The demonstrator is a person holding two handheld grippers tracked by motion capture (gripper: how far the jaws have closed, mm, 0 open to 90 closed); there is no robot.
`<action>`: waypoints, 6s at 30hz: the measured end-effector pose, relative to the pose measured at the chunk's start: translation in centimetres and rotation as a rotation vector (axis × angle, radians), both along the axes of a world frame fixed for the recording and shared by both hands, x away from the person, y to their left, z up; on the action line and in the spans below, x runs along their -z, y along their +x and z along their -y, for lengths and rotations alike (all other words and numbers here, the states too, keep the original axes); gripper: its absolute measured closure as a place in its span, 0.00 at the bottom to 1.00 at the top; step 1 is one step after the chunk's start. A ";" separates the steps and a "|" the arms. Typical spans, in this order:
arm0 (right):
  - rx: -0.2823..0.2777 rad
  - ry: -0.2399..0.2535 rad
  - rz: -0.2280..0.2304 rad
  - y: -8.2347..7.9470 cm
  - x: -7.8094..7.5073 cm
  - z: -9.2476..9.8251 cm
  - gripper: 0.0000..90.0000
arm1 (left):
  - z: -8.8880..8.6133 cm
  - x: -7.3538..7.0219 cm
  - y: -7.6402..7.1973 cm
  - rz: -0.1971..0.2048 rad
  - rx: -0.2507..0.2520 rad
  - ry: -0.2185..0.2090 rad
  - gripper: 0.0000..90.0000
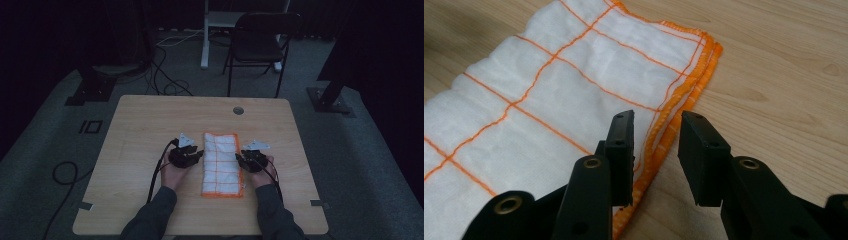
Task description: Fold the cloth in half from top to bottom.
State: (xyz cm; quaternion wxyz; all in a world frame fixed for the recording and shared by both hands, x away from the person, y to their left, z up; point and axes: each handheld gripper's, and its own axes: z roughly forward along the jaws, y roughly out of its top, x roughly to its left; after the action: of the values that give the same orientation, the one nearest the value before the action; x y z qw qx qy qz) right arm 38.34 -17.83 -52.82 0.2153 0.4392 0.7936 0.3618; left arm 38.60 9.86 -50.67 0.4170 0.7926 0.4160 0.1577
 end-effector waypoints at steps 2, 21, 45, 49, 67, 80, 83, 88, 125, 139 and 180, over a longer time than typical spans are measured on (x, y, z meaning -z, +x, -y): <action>0.004 0.003 0.003 0.1 0.0 0.0 0.74 | 0.0 0.0 0.2 -0.001 0.000 0.002 0.71; 0.037 0.014 -0.009 2.4 0.3 -0.9 0.72 | 1.3 1.5 2.0 -0.045 -0.030 0.000 0.67; 0.041 0.082 -0.098 3.6 1.4 -0.6 0.90 | 2.9 3.2 3.8 -0.124 -0.041 0.046 0.85; 0.035 0.062 -0.077 3.5 1.4 -0.9 0.95 | 3.1 3.1 3.9 -0.129 -0.032 0.050 0.96; 0.004 0.093 -0.003 1.7 -1.2 -0.9 0.95 | 1.9 0.2 2.4 -0.071 -0.011 0.018 0.97; -0.047 0.038 -0.001 -1.1 -1.5 -1.2 0.94 | 1.2 0.0 -1.0 -0.078 0.039 -0.003 0.96; -0.044 0.040 -0.012 -1.5 -1.4 -1.1 0.94 | 1.4 0.0 -1.5 -0.078 0.049 0.008 0.96; -0.054 0.032 -0.034 -2.5 -1.2 -0.9 0.94 | 1.4 0.2 -2.1 -0.090 0.063 0.016 0.96; -0.023 0.077 -0.016 -1.6 -0.9 -0.1 0.74 | 1.5 -0.3 -0.8 -0.047 0.023 0.041 0.64; 0.033 0.087 -0.049 1.0 0.1 -0.3 0.68 | 2.5 0.9 2.6 -0.084 -0.039 0.020 0.56; -0.066 0.050 -0.039 1.0 -1.4 -1.7 0.93 | 2.3 0.7 1.8 -0.132 0.014 0.029 0.97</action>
State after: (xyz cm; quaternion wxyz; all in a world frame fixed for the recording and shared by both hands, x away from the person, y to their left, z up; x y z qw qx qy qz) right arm 39.34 -16.17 -51.47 0.1766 0.4249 0.8024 0.3800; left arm 40.40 7.52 -51.40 0.3781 0.8101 0.4348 0.1082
